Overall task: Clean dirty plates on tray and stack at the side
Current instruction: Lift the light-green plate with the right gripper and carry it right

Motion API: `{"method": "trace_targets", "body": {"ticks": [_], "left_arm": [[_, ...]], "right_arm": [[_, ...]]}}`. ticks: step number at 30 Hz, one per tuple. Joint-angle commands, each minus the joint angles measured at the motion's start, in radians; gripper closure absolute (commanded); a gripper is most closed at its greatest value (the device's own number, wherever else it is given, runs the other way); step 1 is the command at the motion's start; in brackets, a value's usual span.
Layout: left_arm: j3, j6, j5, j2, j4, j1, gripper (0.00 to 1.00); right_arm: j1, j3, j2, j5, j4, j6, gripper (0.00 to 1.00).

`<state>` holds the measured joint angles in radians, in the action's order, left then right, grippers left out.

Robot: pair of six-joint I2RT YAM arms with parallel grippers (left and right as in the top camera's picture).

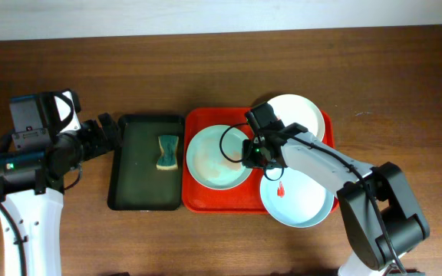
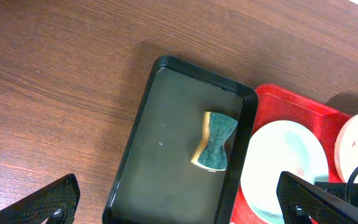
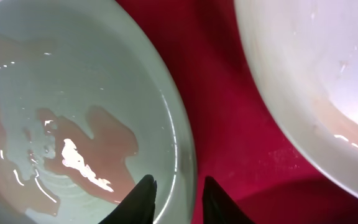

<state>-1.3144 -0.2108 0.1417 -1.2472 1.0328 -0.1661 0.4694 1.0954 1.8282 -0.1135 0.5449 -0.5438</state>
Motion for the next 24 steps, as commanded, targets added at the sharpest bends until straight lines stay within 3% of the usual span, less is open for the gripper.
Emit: {"method": "trace_targets", "body": {"ticks": [1, 4, 5, 6, 15, 24], "left_arm": [[0.001, -0.013, -0.011, 0.014, 0.002, 0.000, 0.01], [0.001, -0.013, -0.011, 0.014, 0.002, 0.000, 0.01], [0.001, -0.013, -0.011, 0.014, 0.002, 0.000, 0.01], [0.001, -0.013, -0.011, 0.014, 0.002, 0.000, 0.01], [0.001, -0.013, -0.011, 0.014, 0.002, 0.000, 0.01], [0.001, -0.013, -0.011, 0.014, 0.002, 0.000, 0.01]], "right_arm": [[0.009, -0.013, 0.018, 0.021, -0.016, -0.015, 0.73], [0.009, -0.013, 0.064, 0.021, -0.027, -0.015, 0.75], [0.009, -0.013, 0.080, 0.021, -0.031, -0.015, 0.91], [0.006, -0.012, 0.084, 0.020, -0.029, -0.015, 0.96], [-0.038, 0.135, -0.203, -0.032, 0.200, -0.011, 0.96], [0.046, 0.145, -0.197, 0.015, 0.103, -0.064, 0.96]]}}
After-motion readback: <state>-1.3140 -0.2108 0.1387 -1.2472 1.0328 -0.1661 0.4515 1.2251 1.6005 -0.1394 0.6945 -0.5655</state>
